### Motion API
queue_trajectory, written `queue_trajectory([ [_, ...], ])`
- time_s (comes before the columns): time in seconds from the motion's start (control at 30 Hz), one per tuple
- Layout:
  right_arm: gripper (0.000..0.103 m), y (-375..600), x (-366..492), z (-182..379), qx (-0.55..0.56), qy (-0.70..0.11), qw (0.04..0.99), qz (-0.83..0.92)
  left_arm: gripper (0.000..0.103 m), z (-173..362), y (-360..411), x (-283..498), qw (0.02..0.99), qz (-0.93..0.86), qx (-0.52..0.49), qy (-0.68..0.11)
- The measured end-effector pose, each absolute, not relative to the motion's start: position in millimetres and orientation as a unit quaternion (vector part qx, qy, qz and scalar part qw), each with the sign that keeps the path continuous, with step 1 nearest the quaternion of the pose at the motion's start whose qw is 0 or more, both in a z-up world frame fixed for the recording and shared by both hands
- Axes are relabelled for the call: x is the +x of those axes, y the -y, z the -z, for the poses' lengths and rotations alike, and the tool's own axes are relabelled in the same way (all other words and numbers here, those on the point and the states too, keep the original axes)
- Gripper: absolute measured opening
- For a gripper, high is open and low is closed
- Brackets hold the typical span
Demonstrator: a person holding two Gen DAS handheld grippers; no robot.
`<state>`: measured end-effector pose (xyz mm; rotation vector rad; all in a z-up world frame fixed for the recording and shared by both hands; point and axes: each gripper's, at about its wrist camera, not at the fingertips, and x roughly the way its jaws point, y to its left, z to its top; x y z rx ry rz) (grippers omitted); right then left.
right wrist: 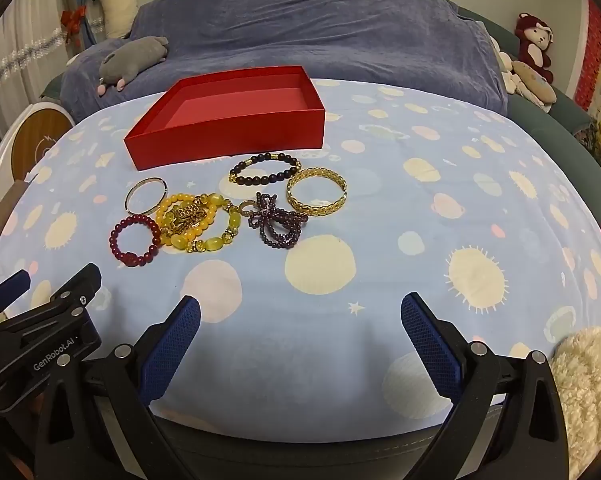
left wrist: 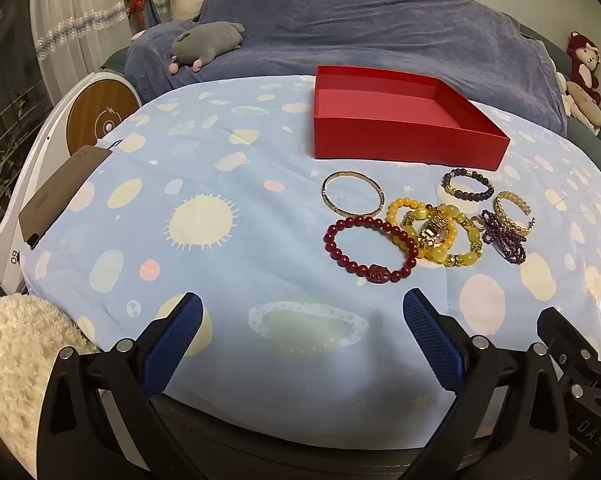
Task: Organize jewelry
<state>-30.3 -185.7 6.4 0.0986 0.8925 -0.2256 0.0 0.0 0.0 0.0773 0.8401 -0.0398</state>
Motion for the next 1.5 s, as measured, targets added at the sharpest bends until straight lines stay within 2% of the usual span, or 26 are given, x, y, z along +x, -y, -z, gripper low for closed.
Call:
queue_trajectory([
  [1.5, 0.096, 192.1, -28.7, -7.9, 0.057, -0.423, 0.898, 0.111, 0.096, -0.6, 14.9, -1.9, 0.91, 0.035, 0.07, -0.406],
])
